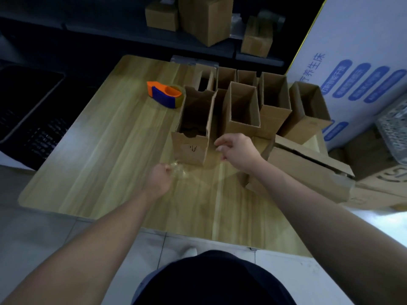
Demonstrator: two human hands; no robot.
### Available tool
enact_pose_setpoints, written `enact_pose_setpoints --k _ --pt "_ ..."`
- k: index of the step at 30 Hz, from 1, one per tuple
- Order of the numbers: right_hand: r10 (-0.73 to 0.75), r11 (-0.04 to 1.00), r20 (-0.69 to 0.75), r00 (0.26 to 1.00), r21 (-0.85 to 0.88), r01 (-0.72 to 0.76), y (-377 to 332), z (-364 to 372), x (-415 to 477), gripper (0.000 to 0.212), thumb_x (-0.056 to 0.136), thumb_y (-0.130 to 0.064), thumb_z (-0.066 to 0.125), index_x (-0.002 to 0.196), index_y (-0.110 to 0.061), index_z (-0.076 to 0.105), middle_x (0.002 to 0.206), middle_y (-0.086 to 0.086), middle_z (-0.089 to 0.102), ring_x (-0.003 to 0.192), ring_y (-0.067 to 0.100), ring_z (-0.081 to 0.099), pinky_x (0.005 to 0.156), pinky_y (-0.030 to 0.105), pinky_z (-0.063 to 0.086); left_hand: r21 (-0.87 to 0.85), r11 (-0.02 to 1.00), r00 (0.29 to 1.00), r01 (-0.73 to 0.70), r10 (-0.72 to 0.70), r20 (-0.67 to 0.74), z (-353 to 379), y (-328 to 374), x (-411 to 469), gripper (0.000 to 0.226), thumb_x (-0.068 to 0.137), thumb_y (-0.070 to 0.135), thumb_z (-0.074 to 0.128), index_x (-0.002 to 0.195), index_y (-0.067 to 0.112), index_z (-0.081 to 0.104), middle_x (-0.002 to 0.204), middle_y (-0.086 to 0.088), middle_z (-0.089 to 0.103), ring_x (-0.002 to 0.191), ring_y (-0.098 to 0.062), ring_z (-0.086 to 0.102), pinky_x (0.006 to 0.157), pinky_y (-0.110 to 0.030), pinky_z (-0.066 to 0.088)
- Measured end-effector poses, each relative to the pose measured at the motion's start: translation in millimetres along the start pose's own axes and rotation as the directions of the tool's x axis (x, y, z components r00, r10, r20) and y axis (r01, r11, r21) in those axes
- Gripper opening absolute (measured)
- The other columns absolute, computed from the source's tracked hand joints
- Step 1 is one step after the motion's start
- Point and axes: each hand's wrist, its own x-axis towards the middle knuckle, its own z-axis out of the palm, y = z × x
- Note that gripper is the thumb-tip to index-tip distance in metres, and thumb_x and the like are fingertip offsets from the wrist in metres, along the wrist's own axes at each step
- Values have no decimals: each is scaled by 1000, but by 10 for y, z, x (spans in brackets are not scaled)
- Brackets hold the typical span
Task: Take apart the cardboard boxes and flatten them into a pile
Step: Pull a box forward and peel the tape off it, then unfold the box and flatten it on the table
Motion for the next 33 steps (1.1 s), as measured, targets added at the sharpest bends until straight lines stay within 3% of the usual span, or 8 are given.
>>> enact_pose_setpoints --k 2,6,15,19,23,26,29,33 --pt "-23 1000 -58 998 -23 22 20 -89 -34 24 98 -12 50 118 -17 63 109 0 65 94 11 64 84 24 53 9 1000 996 -1 1 -86 -57 84 -45 31 91 -7 41 115 -1 60 89 -7 62 75 -18 58 65 -26 47" --pt "-39 996 -242 970 -84 19 90 -342 -111 27 98 -13 49 122 -16 61 114 1 64 101 11 61 81 20 49 259 945 900 -202 283 -330 -62 371 -99 26 87 0 48 109 6 59 112 -12 55 102 -27 51 91 -38 41" --pt "50 972 -468 882 -181 -151 622 -1020 -428 26 97 -13 50 118 -15 65 113 4 66 101 16 61 86 30 53 375 875 896 -307 398 -194 237 926 -185 10 87 16 63 89 7 64 93 -9 61 88 -28 60 87 -43 46" --pt "117 955 -454 883 -192 -225 867 -1215 -547 26 96 -14 51 118 -13 65 113 5 66 104 17 60 82 24 44 294 877 885 -380 437 -159 380 1214 -303 9 88 5 57 96 9 56 92 -7 62 81 -22 59 68 -33 48" --pt "266 912 -366 892 -205 -356 1123 -1353 -610 30 92 -28 57 122 -21 60 120 4 60 108 23 57 95 41 49 15 818 818 -575 575 -34 535 1670 -579 22 93 22 56 115 15 58 108 4 58 93 -7 52 78 -18 41" --pt "333 892 -248 910 -231 -389 1226 -1429 -654 41 90 -42 60 126 -22 56 119 3 59 109 23 56 98 43 46 -111 777 775 -620 628 70 674 2059 -751 36 94 29 55 128 19 52 125 1 52 111 -11 51 88 -20 42" --pt "340 904 -193 921 -204 -376 1279 -1505 -700 52 88 -48 60 132 -21 52 121 2 57 103 18 54 88 33 46 -16 797 780 -604 595 194 788 2265 -762 52 89 33 62 137 19 45 138 -1 38 124 -20 44 101 -32 40" --pt "392 885 -134 910 -216 -413 1374 -1615 -760 62 86 -47 65 138 -21 44 131 6 53 116 25 53 95 37 46 71 809 795 -583 551 253 854 2278 -755 56 82 29 71 132 21 46 136 -1 32 127 -20 34 106 -38 37"
